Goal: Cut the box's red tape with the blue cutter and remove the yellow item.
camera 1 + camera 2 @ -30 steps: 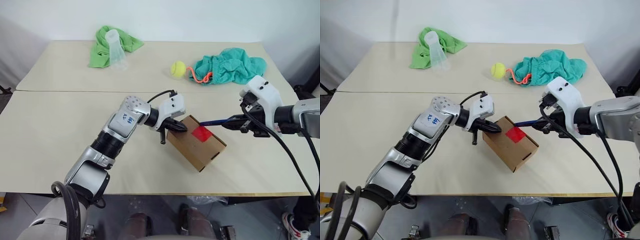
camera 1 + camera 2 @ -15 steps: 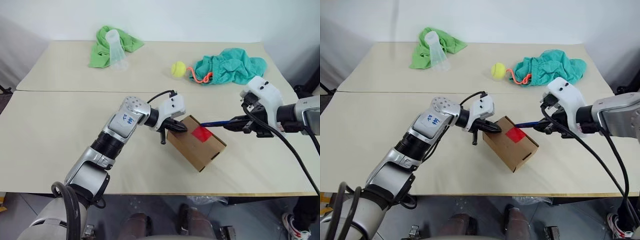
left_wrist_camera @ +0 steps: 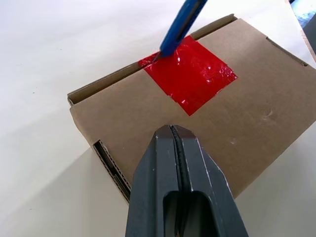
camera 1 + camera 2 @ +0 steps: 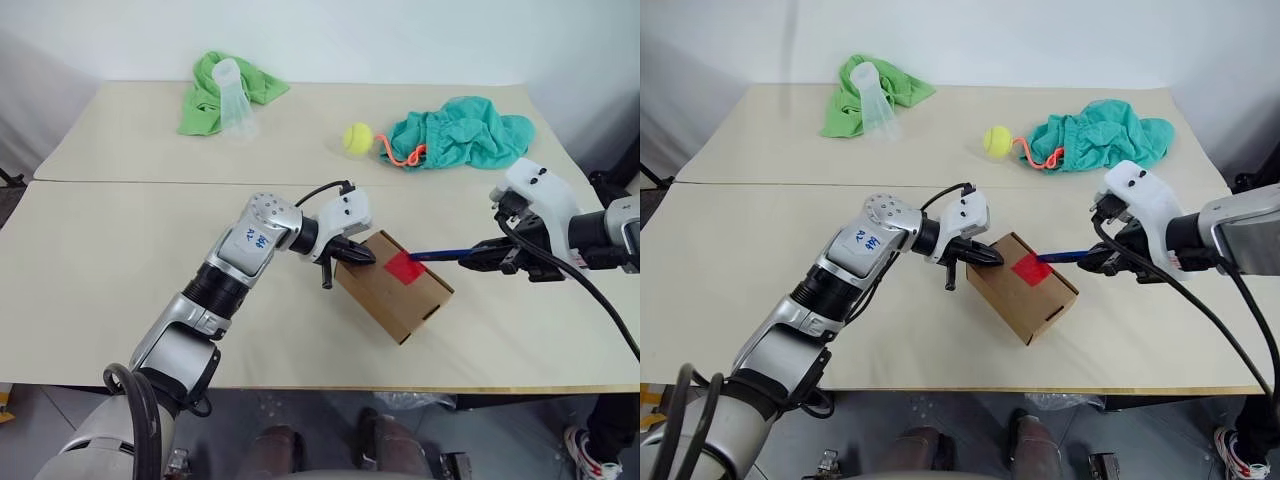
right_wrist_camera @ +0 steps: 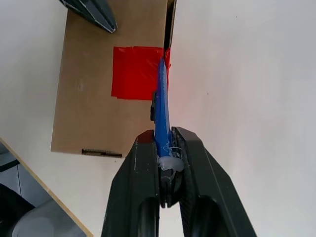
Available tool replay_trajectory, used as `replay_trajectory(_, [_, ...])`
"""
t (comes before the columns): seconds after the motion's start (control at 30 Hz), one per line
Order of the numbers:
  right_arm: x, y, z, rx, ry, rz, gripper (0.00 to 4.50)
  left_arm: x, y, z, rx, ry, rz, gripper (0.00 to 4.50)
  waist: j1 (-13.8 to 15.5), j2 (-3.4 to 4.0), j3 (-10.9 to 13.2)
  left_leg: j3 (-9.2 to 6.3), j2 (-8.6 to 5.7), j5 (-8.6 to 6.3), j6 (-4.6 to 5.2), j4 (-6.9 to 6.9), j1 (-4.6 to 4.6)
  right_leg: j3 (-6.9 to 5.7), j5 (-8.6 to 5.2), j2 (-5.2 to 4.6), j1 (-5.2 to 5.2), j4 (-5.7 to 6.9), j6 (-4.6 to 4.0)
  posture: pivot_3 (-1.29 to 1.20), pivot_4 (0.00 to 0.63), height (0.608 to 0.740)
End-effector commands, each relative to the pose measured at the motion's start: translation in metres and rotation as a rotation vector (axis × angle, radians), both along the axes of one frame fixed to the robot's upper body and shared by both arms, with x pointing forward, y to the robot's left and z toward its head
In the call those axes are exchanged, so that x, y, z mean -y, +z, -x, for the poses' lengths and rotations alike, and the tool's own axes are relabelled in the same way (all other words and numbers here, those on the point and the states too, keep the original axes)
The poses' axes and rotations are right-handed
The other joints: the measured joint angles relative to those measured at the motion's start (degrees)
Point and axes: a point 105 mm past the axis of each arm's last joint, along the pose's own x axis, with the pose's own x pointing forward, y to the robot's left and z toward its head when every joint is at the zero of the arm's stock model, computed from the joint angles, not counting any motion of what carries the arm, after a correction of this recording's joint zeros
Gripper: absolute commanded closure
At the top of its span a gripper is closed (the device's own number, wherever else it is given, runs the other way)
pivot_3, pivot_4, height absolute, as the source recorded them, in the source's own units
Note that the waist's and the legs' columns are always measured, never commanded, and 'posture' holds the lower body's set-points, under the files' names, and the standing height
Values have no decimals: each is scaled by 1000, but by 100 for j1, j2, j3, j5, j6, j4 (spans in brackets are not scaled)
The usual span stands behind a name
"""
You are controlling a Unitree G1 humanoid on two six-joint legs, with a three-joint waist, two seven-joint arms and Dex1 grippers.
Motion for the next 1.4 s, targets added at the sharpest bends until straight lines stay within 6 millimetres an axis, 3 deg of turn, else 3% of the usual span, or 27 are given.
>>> replay_trajectory(0.03, [-3,-9,14,-86,50,17,4356,-12,-32,-4,-69,73,-96,4500,9,0,0,0,0,0,0,0,0,0,0,0,0,0,0,0,150,740])
replay_trajectory(0.77, [18,-3,39,-114,19,60,4356,-11,-34,-10,-70,70,-101,4500,58,-3,-2,1,3,-3,-1,6,2,9,4,-6,1,-25,-7,0,150,740])
replay_trajectory(1.0, [34,24,37,-5,-72,11,4356,-11,-35,-13,-68,65,-108,4500,62,-4,-3,3,4,-3,-1,10,2,13,8,-14,1,-25,-10,0,150,740])
replay_trajectory(1.1, [47,52,30,154,-145,-56,4356,-9,-35,-14,-65,51,-111,4500,64,-4,-3,5,4,-3,-1,12,1,13,13,-14,1,-27,-11,0,150,740])
replay_trajectory(1.17, [60,60,23,250,-216,-100,4356,-8,-34,-14,-63,46,-112,4500,66,-7,-5,6,4,-3,0,13,0,14,16,-20,1,-29,-12,0,150,740])
replay_trajectory(1.27, [75,51,15,311,-290,-106,4356,-6,-33,-16,-63,42,-112,4500,72,-29,-18,6,4,-2,0,14,0,12,18,-35,4,-29,-10,0,150,740])
replay_trajectory(1.4, [105,10,0,427,-451,-246,4356,-3,-32,-17,-58,35,-111,4500,88,-47,-28,-4,3,0,3,12,13,-3,28,-1,38,-28,0,0,150,740])
